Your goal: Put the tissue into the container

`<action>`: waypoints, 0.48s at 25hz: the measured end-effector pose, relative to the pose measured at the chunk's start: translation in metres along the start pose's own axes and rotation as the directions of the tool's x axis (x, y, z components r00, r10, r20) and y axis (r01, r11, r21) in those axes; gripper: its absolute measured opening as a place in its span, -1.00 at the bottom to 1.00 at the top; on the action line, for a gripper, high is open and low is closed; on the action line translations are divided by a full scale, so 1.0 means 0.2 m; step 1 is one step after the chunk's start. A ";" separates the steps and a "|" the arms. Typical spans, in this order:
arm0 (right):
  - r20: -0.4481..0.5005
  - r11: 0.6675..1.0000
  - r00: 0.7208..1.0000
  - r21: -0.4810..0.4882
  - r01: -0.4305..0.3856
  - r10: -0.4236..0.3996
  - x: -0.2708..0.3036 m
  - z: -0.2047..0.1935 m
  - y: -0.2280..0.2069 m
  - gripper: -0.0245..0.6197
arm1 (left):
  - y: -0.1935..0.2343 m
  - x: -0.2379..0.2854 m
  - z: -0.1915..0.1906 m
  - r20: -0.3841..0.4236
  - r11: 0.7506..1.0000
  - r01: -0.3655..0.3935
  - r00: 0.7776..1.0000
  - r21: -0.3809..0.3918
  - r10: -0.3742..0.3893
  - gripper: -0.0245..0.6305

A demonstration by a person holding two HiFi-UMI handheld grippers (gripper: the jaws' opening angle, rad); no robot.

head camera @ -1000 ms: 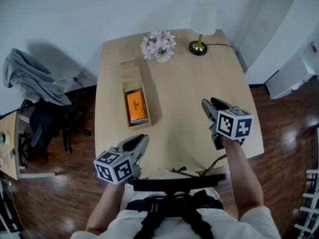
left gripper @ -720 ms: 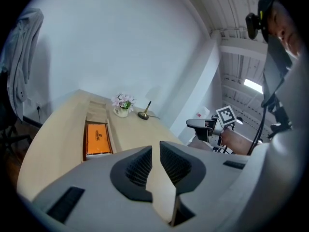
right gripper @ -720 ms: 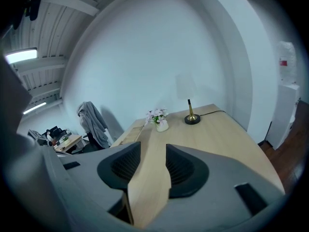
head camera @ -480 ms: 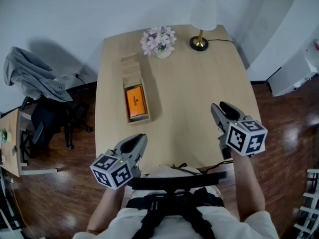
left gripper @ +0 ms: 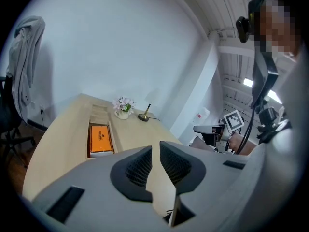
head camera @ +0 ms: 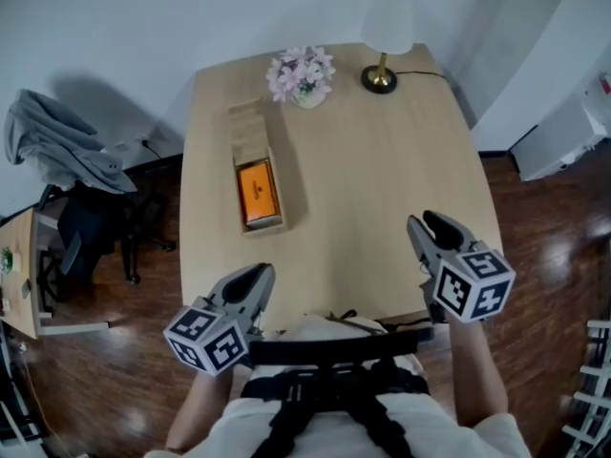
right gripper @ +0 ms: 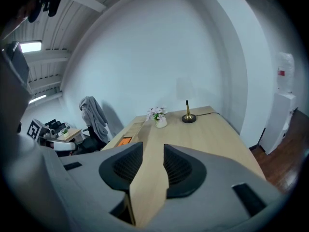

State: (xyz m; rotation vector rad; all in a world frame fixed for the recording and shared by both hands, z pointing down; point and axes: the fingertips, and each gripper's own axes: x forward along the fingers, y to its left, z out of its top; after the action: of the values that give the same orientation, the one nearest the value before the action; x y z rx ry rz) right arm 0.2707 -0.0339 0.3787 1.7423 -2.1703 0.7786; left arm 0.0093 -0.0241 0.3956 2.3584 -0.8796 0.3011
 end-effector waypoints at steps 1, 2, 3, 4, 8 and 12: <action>-0.004 1.000 1.000 -0.009 0.008 -0.008 -0.01 0.00 0.00 -0.59 | 0.00 -0.01 0.00 -0.001 1.000 0.000 1.000 0.000 0.000 -0.77; -0.009 1.000 1.000 -0.017 0.016 -0.016 -0.02 -0.01 0.01 -0.60 | -0.01 -0.01 0.00 -0.003 1.000 0.000 1.000 0.001 0.000 -0.77; -0.013 1.000 1.000 -0.023 0.021 -0.021 -0.03 -0.01 0.02 -0.62 | -0.01 -0.01 -0.01 -0.007 1.000 0.000 1.000 0.002 0.000 -0.77; -0.017 0.999 1.000 -0.027 0.023 -0.023 -0.03 -0.02 0.02 -0.63 | -0.01 -0.02 -0.01 -0.011 1.000 0.001 1.000 0.004 -0.001 -0.77; -0.028 1.000 1.000 -0.029 0.010 -0.011 -0.02 -0.05 0.06 -0.76 | -0.02 -0.03 -0.04 -0.027 1.000 0.003 1.000 0.001 -0.003 -0.77; -0.046 0.999 0.999 -0.034 -0.020 0.018 0.02 -0.08 0.12 -0.92 | -0.01 -0.03 -0.06 -0.040 1.000 0.002 0.999 -0.006 -0.002 -0.77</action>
State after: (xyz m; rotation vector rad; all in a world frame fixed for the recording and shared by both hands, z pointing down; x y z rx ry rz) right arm 0.2441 -0.0252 0.3874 1.6730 -2.1606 0.7738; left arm 0.0053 -0.0119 0.4023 2.3399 -0.8576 0.3437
